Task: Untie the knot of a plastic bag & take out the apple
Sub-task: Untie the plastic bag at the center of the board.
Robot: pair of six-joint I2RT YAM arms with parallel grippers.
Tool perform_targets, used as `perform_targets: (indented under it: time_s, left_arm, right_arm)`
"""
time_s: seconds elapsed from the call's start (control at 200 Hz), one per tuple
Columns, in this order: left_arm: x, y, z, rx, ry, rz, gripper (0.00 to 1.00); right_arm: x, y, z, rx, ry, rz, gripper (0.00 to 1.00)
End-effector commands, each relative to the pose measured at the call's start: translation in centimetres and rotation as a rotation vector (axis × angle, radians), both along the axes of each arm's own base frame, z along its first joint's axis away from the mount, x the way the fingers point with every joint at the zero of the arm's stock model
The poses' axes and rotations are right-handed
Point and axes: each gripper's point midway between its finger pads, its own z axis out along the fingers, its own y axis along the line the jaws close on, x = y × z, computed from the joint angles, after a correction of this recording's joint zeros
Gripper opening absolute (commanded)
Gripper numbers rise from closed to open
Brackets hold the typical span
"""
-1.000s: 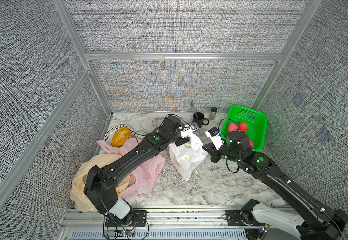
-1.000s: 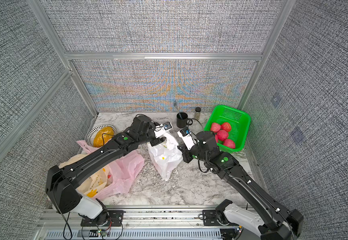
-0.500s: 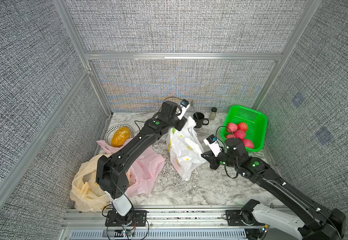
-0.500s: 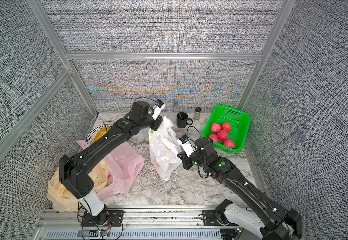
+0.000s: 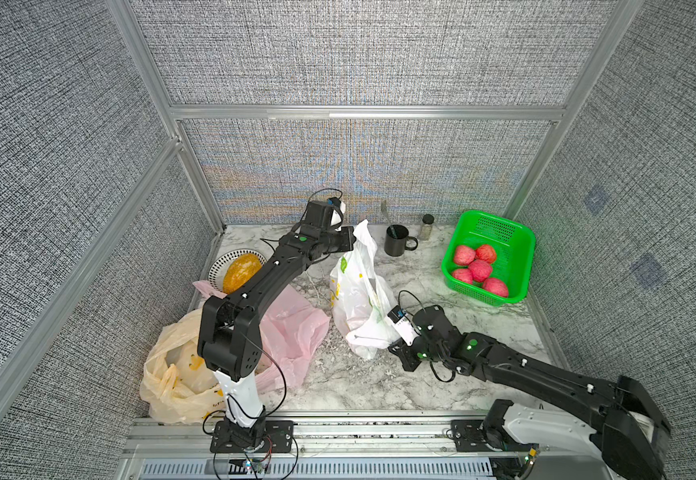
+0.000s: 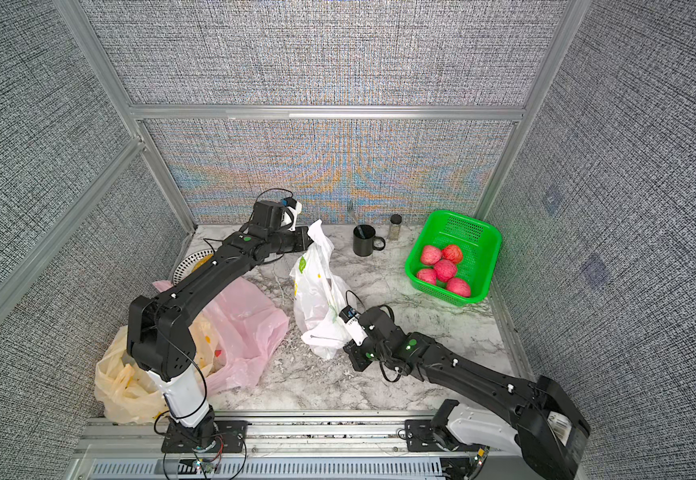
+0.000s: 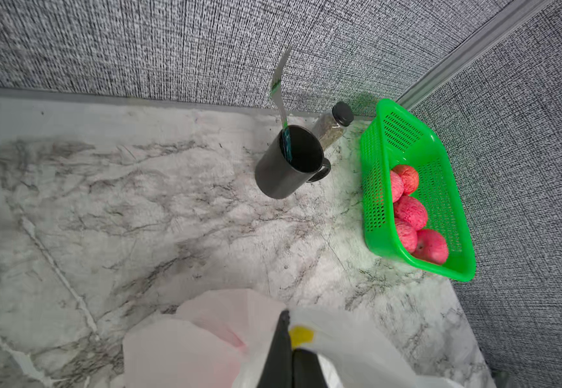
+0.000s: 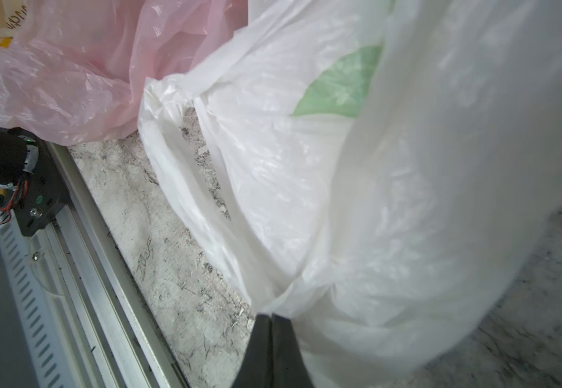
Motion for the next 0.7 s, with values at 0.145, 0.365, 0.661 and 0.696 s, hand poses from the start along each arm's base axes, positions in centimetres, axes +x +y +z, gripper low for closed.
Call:
perform_targets:
  time_s: [0.145, 0.365, 0.661, 0.696]
  left_arm:
    - [-0.1, -1.6, 0.2, -0.155, -0.017, -0.041, 0.00]
    - [-0.9, -1.6, -1.1, -0.169, 0.006, -0.049, 0.01]
    - [-1.8, -1.1, -1.5, -0.154, 0.008, -0.055, 0.02]
    - [-2.0, -1.2, -1.6, -0.155, 0.012, -0.060, 0.02]
  right_arm:
    - [0.1, -0.1, -0.2, -0.013, 0.036, -0.043, 0.00]
    - [0.6, -0.5, 4.5, 0.007, -0.038, -0.050, 0.53]
    - [4.6, -2.6, 14.0, 0.107, -0.259, -0.148, 0.92]
    - [5.8, -3.1, 14.3, 0.101, -0.274, -0.176, 0.92]
